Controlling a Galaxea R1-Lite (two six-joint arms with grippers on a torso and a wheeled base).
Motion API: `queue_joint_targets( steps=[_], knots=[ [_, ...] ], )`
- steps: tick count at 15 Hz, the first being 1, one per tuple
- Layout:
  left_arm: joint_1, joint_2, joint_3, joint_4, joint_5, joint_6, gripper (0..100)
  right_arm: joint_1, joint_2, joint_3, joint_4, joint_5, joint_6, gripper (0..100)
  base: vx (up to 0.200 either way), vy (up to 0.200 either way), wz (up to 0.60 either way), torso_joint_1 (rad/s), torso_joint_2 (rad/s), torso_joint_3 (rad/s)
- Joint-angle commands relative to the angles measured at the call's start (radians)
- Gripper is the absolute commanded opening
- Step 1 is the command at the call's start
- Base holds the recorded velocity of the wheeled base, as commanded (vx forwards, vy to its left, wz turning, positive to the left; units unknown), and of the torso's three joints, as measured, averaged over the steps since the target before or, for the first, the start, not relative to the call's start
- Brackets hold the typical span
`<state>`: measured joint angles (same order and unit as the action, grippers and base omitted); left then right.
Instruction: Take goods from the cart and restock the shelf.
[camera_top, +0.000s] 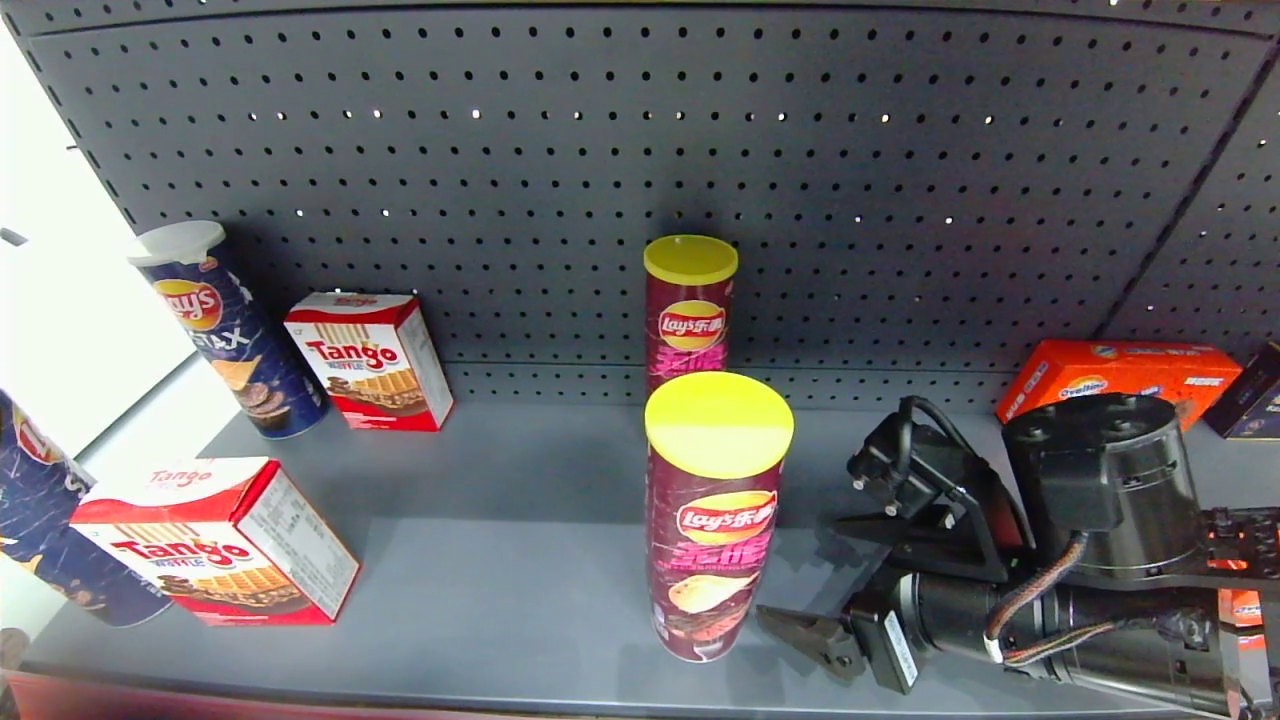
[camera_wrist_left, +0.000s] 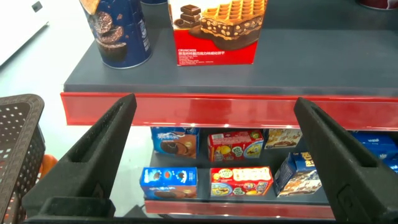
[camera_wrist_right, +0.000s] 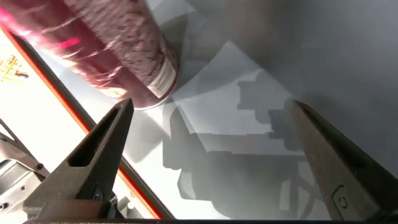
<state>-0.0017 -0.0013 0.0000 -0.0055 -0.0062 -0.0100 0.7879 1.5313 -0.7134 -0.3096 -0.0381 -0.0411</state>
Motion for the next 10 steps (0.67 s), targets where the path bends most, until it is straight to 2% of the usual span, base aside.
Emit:
queue_joint_targets(
  steps=[1,10],
  knots=[
    [0.0,0.001,0.0,-0.001,0.0,-0.001,100,-0.004,-0.014,0.005,0.0,0.0,0.0,100,0.0,0.0,0.0,0.0,0.0,0.0],
    [0.0,0.001,0.0,-0.001,0.0,-0.001,100,-0.001,0.02,-0.018,-0.009,0.0,-0.002,100,0.0,0.0,0.0,0.0,0.0,0.0]
  ],
)
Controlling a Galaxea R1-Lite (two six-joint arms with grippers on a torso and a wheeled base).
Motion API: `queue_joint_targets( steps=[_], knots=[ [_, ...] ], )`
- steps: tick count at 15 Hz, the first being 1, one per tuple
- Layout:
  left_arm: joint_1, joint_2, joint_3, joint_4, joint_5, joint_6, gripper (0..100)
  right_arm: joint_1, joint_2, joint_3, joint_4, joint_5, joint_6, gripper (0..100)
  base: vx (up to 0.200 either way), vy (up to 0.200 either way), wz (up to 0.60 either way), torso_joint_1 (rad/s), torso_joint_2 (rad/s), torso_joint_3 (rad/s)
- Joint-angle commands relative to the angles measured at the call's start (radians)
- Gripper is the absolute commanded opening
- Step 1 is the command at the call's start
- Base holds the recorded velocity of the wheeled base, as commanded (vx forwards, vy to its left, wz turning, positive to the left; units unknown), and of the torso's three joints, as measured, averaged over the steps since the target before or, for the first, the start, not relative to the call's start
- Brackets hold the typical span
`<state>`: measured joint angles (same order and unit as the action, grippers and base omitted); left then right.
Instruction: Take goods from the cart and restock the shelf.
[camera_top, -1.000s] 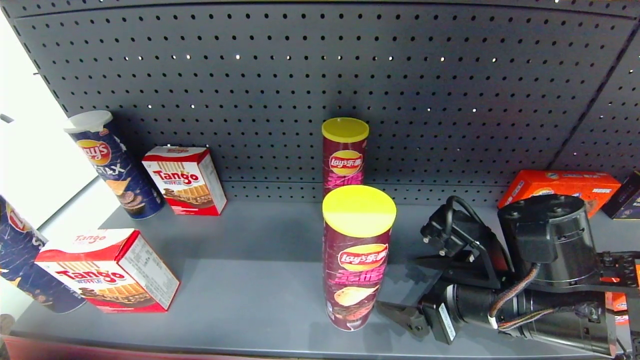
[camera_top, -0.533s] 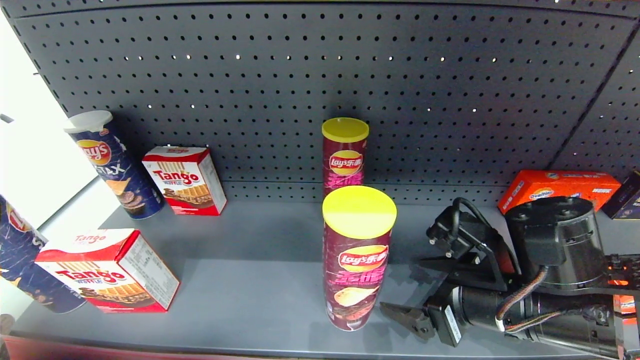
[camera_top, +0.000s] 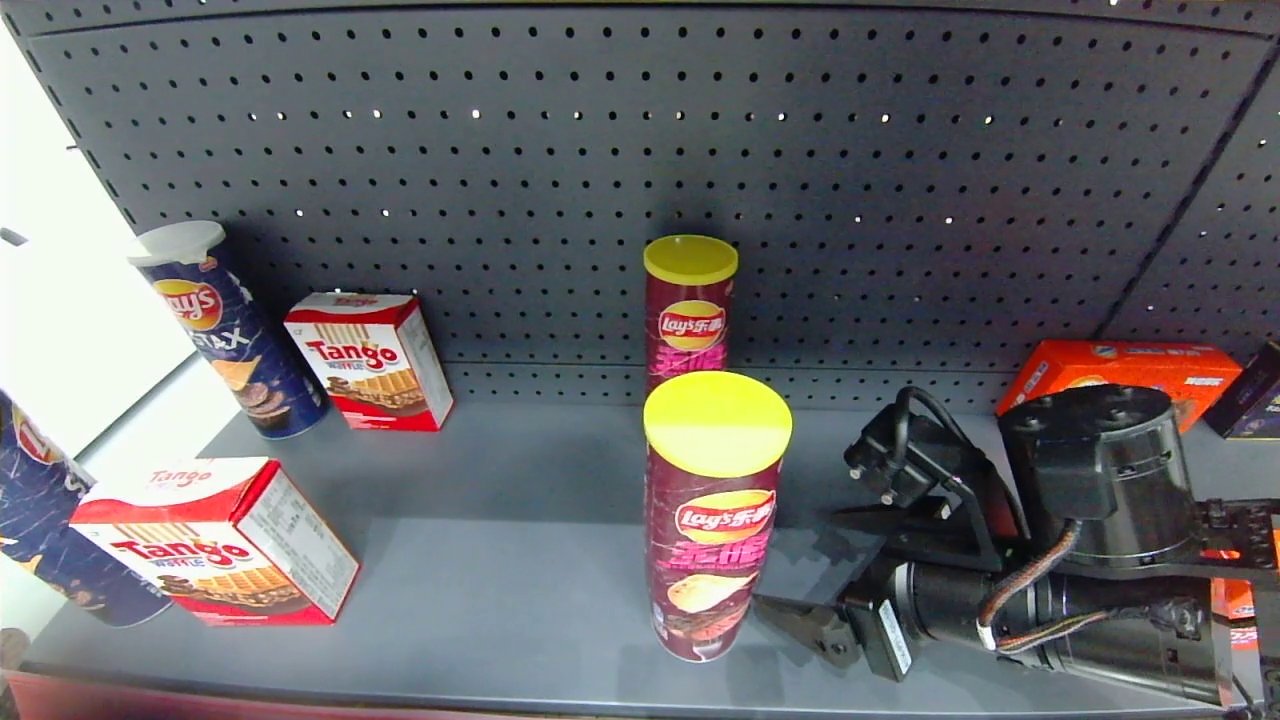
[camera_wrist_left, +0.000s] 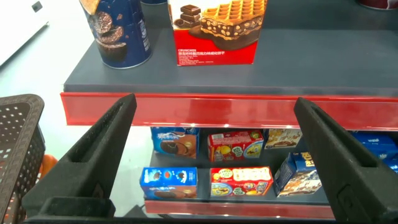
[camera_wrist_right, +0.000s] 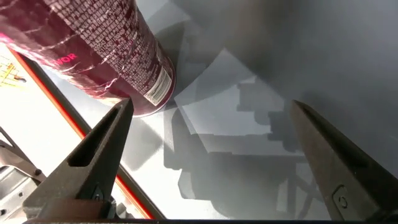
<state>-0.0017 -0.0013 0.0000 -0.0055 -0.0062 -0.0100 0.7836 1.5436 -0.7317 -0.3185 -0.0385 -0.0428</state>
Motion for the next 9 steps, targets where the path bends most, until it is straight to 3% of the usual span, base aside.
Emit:
queue_joint_targets(
  steps=[1,9],
  knots=[
    [0.0,0.001,0.0,-0.001,0.0,-0.001,100,0.005,0.009,-0.002,-0.005,0.0,0.0,100,0.0,0.0,0.0,0.0,0.0,0.0],
    [0.0,0.001,0.0,-0.001,0.0,-0.001,100,0.013,0.021,-0.009,-0.007,0.002,0.0,100,0.0,0.0,0.0,0.0,0.0,0.0]
  ],
)
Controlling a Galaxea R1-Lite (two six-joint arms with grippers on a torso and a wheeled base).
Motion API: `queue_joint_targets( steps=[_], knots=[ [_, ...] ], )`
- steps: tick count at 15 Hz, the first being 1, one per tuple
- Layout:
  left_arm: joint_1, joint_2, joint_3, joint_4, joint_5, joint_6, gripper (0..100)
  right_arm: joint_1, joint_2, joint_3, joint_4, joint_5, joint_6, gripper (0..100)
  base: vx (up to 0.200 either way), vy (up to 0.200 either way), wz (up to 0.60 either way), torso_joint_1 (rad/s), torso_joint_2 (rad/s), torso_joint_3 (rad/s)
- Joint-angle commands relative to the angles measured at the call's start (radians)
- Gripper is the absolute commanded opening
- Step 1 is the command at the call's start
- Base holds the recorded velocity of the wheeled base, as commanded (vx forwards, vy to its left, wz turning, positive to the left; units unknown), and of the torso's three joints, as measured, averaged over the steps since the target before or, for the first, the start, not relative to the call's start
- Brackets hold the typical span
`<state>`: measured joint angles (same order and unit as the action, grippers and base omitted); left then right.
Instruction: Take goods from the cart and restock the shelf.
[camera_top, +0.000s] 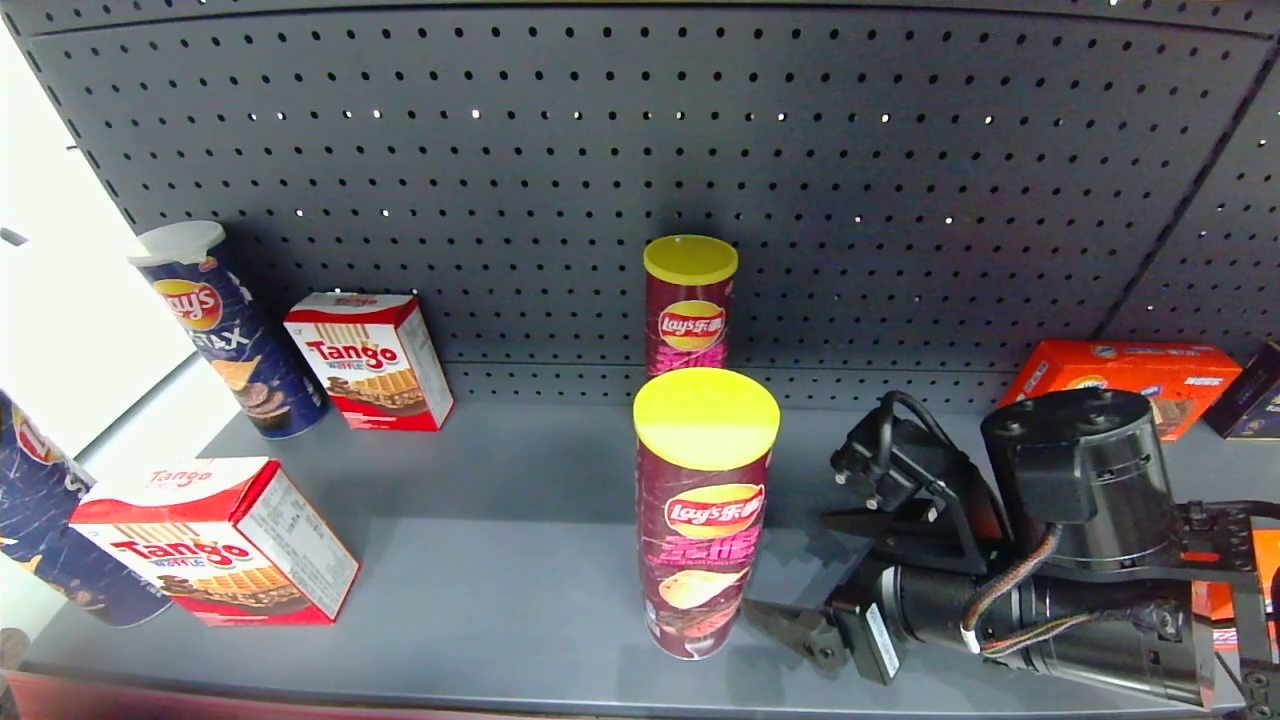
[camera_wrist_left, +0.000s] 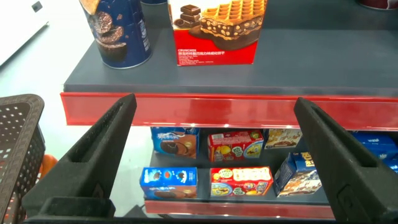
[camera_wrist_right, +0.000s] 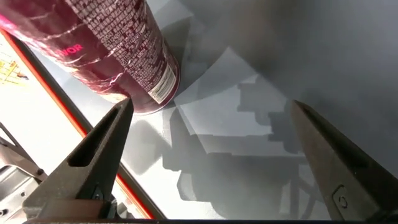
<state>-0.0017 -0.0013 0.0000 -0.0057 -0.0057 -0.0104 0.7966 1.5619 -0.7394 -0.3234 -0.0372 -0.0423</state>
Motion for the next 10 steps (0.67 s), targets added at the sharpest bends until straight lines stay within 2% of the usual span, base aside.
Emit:
queue_joint_targets(
  steps=[1,4,6,7,10],
  knots=[
    [0.0,0.001,0.0,0.0,0.0,0.0,100,0.001,0.004,-0.005,0.0,0.0,-0.001,100,0.0,0.0,0.0,0.0,0.0,0.0],
    [0.0,0.001,0.0,0.0,0.001,0.0,100,-0.014,-0.023,0.008,-0.002,-0.003,0.001,100,0.0,0.0,0.0,0.0,0.0,0.0],
    [0.0,0.001,0.0,0.0,0.001,0.0,100,-0.082,-0.103,0.014,-0.002,-0.024,0.013,100,0.0,0.0,0.0,0.0,0.0,0.0],
    [0.0,0.001,0.0,0.0,0.001,0.0,100,-0.132,-0.155,0.009,-0.003,-0.029,0.027,100,0.0,0.0,0.0,0.0,0.0,0.0],
    [0.0,0.001,0.0,0.0,0.0,0.0,100,-0.387,-0.384,0.023,-0.002,-0.029,0.029,100,0.0,0.0,0.0,0.0,0.0,0.0]
  ],
)
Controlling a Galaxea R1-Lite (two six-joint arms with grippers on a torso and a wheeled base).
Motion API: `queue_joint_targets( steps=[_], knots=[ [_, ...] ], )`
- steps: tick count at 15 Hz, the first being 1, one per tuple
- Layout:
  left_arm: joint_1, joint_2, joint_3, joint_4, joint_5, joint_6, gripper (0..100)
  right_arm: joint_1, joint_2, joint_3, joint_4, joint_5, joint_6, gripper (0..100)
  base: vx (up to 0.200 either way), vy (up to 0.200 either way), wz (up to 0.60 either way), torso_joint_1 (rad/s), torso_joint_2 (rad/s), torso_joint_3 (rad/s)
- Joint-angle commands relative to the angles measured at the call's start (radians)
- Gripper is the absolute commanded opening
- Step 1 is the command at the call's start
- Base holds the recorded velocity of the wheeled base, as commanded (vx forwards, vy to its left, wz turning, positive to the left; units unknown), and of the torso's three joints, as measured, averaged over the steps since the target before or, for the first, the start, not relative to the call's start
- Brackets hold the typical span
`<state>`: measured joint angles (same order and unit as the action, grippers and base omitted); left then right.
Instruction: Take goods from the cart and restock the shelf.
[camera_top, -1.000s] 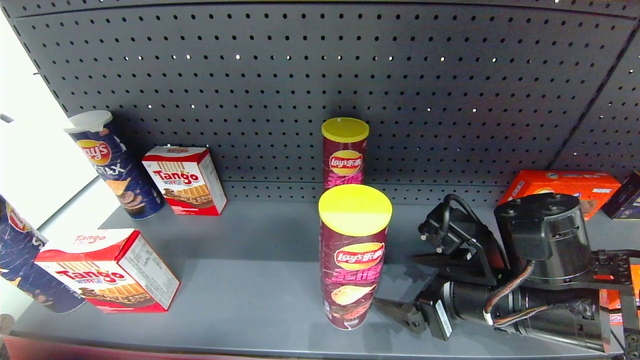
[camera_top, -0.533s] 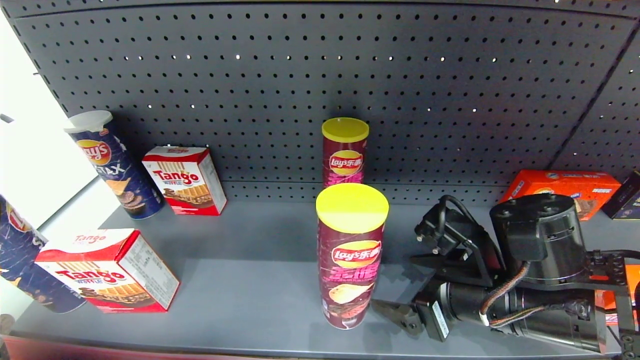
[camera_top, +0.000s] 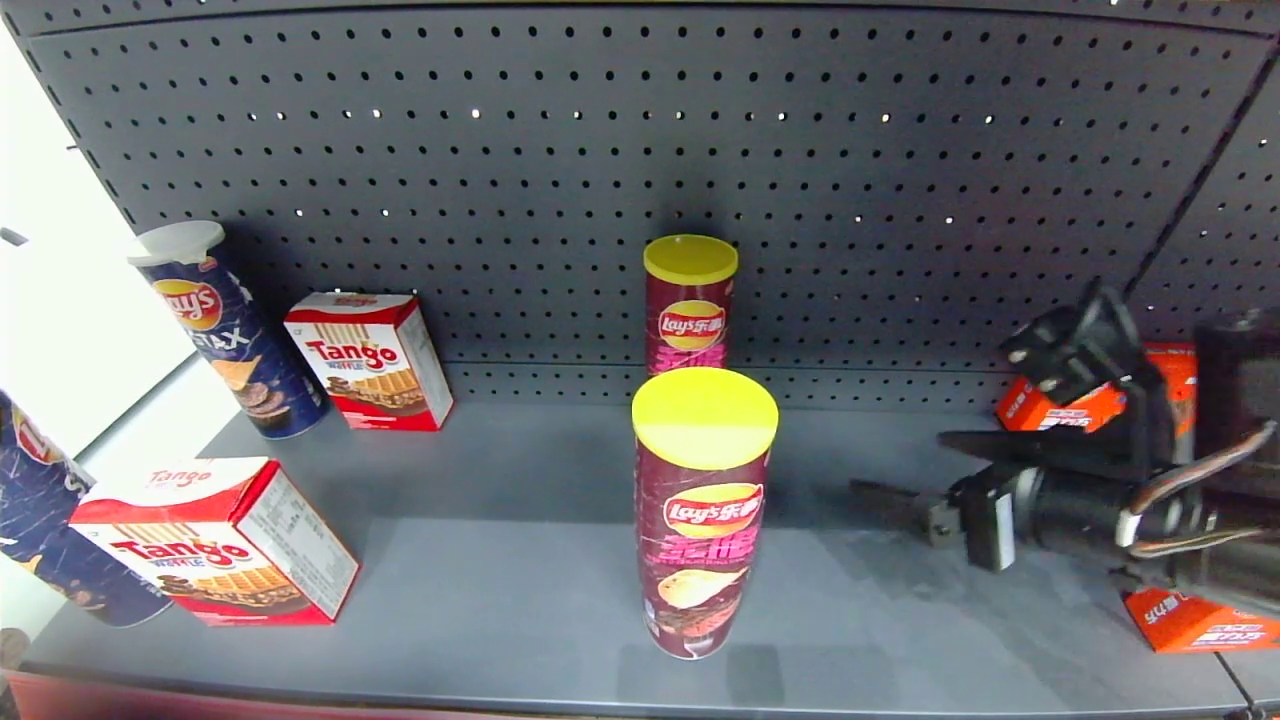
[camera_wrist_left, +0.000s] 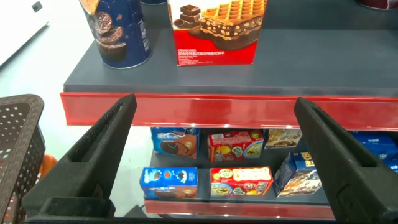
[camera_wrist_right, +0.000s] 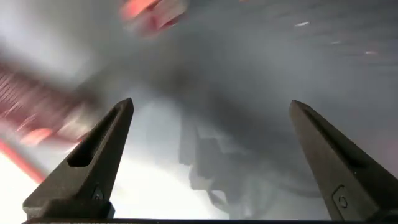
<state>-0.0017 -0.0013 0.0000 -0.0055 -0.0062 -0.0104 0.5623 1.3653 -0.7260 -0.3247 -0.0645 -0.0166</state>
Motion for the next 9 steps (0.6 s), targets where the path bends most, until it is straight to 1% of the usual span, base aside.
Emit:
queue_joint_targets(
  steps=[1,2,3,5,6,7,8,9],
  knots=[
    [0.0,0.001,0.0,-0.001,0.0,0.0,100,-0.21,-0.239,0.022,-0.001,0.0,0.001,100,0.0,0.0,0.0,0.0,0.0,0.0],
    [0.0,0.001,0.0,-0.001,0.0,0.0,100,-0.3,-0.327,0.049,-0.001,0.002,-0.002,100,0.0,0.0,0.0,0.0,0.0,0.0],
    [0.0,0.001,0.0,-0.001,0.0,0.0,100,-0.4,-0.485,0.125,0.001,-0.009,-0.002,100,0.0,0.0,0.0,0.0,0.0,0.0],
    [0.0,0.001,0.0,-0.001,0.0,0.0,100,-0.47,-0.683,0.223,0.012,-0.051,-0.003,100,0.0,0.0,0.0,0.0,0.0,0.0],
    [0.0,0.001,0.0,-0.001,0.0,0.001,100,-0.547,-0.871,0.355,0.039,-0.058,-0.006,100,0.0,0.0,0.0,0.0,0.0,0.0],
    [0.0,0.001,0.0,-0.001,0.0,0.0,100,-0.567,-0.931,0.395,0.059,-0.057,-0.009,100,0.0,0.0,0.0,0.0,0.0,0.0],
    [0.0,0.001,0.0,-0.001,0.0,0.001,100,-0.595,-1.132,0.477,0.19,-0.049,-0.026,100,0.0,0.0,0.0,0.0,0.0,0.0],
    [0.0,0.001,0.0,-0.001,0.0,0.001,100,-0.593,-1.255,0.479,0.331,-0.035,-0.045,100,0.0,0.0,0.0,0.0,0.0,0.0]
  ],
)
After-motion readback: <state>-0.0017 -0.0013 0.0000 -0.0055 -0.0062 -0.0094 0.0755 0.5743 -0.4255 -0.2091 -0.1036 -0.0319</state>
